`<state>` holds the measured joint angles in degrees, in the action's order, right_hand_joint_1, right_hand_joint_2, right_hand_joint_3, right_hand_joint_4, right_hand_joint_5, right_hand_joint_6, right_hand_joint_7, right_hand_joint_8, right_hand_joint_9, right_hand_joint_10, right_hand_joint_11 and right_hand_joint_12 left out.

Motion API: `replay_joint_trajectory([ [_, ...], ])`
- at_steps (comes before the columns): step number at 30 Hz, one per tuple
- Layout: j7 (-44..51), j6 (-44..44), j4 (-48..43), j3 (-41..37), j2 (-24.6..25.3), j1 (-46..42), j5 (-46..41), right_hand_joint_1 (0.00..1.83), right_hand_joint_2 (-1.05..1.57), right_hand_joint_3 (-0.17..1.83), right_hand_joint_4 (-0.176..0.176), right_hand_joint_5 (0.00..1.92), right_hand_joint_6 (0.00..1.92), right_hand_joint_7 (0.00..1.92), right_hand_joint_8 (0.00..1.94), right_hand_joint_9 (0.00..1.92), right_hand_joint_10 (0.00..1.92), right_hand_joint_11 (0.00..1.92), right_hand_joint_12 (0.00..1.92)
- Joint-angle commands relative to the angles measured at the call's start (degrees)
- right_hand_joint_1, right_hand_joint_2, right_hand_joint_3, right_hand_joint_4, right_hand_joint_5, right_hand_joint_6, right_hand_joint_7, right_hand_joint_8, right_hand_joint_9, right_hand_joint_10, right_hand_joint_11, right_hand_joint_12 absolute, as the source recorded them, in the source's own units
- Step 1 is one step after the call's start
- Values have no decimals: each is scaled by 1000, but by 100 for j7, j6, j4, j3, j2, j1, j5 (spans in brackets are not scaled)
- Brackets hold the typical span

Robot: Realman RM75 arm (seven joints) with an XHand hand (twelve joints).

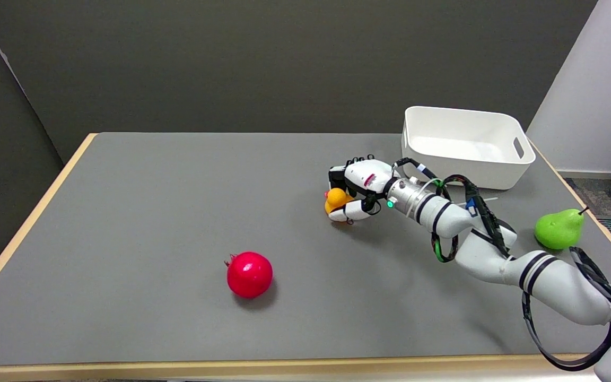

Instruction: Pick up the yellow duck.

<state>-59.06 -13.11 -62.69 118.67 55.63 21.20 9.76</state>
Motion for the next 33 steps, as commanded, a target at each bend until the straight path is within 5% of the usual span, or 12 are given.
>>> replay_joint_trajectory([
  [1, 12, -154, -12, -34, 18, 36, 198, 1192, 1222, 101, -171, 532, 1521, 862, 1375, 803, 1402, 340, 1785],
  [9, 12, -280, -193, -368, 18, 118, 285, 1189, 1250, 62, -176, 513, 1513, 853, 1412, 809, 1437, 314, 1815],
  [21, 12, 186, -1597, -2314, -119, 107, 1816, 1192, 1249, 55, -176, 517, 1499, 862, 1399, 802, 1415, 420, 1869],
  [33, -44, 1588, -731, -2903, -661, 508, 2035, 1189, 1262, 44, -176, 496, 1517, 855, 1408, 796, 1431, 469, 1871],
])
